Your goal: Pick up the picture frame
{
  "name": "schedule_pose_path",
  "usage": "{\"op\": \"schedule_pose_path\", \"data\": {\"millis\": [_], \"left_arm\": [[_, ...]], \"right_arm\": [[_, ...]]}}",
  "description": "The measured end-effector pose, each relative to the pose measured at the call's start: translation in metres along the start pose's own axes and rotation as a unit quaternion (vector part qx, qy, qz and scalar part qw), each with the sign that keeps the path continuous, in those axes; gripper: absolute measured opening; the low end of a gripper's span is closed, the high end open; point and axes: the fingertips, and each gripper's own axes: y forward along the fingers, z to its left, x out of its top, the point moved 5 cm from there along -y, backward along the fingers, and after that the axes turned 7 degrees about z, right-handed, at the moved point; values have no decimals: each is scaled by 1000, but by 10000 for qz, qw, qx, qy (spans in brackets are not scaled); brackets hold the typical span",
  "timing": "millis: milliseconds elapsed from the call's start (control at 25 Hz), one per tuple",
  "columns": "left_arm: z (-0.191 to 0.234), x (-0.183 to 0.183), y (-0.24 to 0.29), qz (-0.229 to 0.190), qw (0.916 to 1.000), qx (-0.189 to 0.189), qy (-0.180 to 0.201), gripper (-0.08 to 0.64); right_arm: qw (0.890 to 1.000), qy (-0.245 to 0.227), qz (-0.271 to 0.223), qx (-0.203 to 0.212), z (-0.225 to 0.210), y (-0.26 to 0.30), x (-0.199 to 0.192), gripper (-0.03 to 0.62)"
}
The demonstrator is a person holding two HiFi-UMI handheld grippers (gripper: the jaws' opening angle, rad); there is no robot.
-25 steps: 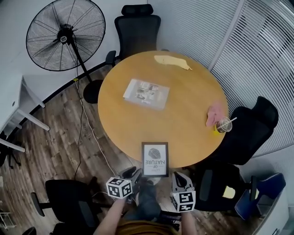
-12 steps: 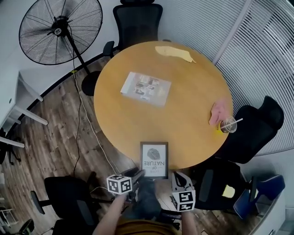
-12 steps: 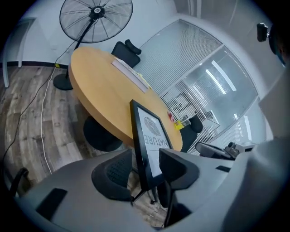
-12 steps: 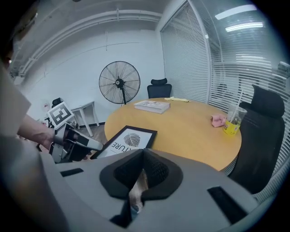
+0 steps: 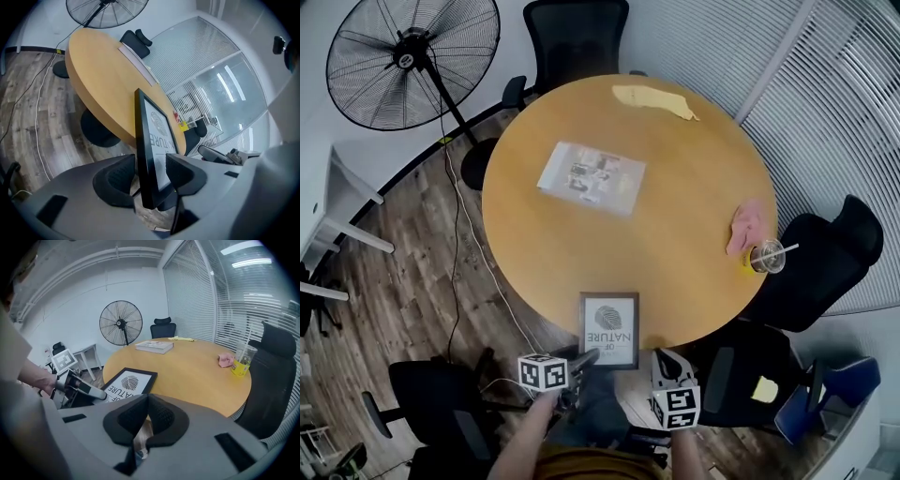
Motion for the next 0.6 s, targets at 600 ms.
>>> {"op": "schedule_pose_path", "data": {"millis": [600], "left_arm": [[1, -5, 15, -220, 9956, -499, -764, 164]], "right_arm": [[9998, 78, -27, -162, -19, -13, -13, 12]]}}
